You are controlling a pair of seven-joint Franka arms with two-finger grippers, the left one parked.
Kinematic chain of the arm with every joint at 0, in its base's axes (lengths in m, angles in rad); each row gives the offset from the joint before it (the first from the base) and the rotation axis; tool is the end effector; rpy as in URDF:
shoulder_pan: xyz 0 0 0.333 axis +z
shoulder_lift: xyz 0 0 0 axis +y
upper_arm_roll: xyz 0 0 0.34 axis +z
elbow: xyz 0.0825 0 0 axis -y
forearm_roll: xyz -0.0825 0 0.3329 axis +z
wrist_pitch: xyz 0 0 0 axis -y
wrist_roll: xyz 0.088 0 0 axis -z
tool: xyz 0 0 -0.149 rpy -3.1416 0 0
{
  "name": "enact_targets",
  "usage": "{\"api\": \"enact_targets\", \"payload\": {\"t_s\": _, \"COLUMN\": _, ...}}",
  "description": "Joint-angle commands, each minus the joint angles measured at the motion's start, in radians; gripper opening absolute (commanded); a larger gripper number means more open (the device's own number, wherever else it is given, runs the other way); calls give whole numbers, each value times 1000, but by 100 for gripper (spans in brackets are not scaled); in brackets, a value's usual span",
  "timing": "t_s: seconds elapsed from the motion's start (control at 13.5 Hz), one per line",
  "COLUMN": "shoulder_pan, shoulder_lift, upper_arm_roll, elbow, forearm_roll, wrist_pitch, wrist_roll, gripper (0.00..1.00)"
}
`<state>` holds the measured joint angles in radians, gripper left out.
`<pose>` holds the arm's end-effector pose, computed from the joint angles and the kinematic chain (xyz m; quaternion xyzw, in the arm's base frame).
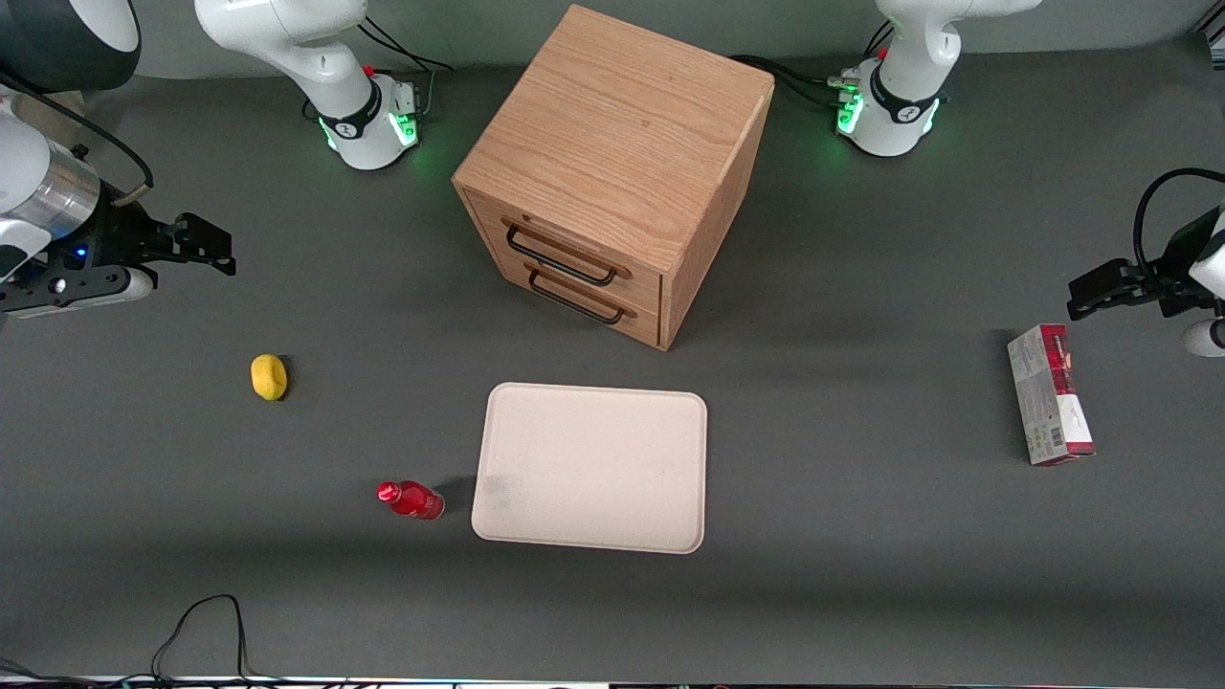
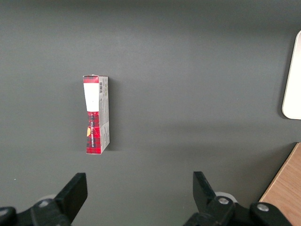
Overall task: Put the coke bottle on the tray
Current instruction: 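Move the right gripper out over the table toward the red bottle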
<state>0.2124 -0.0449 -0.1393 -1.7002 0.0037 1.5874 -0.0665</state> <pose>0.4824 0.0344 0.5756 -0.9970 -0.0698 0.0342 0.0048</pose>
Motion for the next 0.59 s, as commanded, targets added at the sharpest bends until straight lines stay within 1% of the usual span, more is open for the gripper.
{"api": "enact_targets", "payload": {"t_s": 0.0, "shoulder_pan": -37, "shoulder_lift": 48, "upper_arm_roll": 10, "elbow": 72, "forearm_roll": 59, "wrist_pitch": -78, "wrist_roll": -10, "gripper": 100}}
{"api": "enact_targets", "payload": {"t_s": 0.22, "shoulder_pan": -41, "shoulder_lift": 79, "upper_arm_roll": 12, "elbow": 120, "forearm_roll": 59, "wrist_pitch": -87, "wrist_roll": -22, "gripper": 100}}
{"api": "enact_targets", "payload": {"t_s": 0.52, "shoulder_pan": -36, "shoulder_lift": 85, "upper_arm_roll": 9, "elbow": 120, "forearm_roll": 52, "wrist_pitch": -87, "wrist_roll": -22, "gripper": 100}}
